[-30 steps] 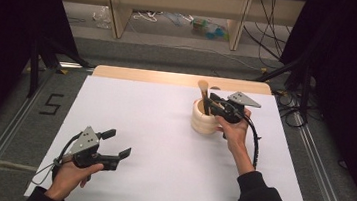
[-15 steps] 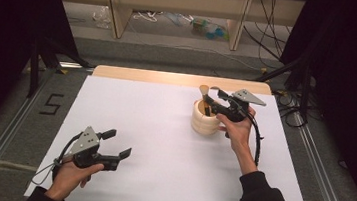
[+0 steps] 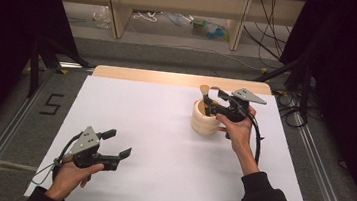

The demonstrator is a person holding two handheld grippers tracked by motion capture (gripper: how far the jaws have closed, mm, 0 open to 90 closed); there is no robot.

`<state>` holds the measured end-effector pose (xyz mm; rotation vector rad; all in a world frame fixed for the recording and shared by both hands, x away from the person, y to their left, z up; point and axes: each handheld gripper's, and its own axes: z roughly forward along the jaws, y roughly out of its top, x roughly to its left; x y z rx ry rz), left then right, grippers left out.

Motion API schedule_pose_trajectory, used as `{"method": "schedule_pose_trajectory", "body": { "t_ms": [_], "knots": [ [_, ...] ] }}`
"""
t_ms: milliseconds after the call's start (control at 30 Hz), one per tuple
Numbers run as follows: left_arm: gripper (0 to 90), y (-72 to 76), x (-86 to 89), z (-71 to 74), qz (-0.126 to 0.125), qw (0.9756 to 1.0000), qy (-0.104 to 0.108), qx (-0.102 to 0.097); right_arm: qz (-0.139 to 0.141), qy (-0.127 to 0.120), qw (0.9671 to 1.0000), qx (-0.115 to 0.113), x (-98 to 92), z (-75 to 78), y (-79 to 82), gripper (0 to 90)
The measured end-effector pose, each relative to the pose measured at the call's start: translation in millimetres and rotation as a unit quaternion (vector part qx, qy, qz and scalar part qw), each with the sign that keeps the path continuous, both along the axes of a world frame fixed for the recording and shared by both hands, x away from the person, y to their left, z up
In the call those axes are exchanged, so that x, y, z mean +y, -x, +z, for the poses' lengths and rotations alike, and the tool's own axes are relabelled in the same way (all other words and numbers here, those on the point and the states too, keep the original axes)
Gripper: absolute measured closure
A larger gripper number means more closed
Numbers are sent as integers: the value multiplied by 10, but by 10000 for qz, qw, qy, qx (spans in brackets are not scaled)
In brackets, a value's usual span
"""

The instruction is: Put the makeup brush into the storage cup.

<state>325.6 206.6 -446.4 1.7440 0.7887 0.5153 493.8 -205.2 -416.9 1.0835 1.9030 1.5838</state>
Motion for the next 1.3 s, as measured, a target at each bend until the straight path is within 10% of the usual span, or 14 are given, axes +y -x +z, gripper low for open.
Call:
{"method": "schedule_pose_trajectory", "body": {
  "t_ms": [1300],
  "knots": [
    [169, 1, 3, -5, 23, 10000, 4, 8, 834, 219, 9962, 132, 179, 166, 586, 231]
  ]
}}
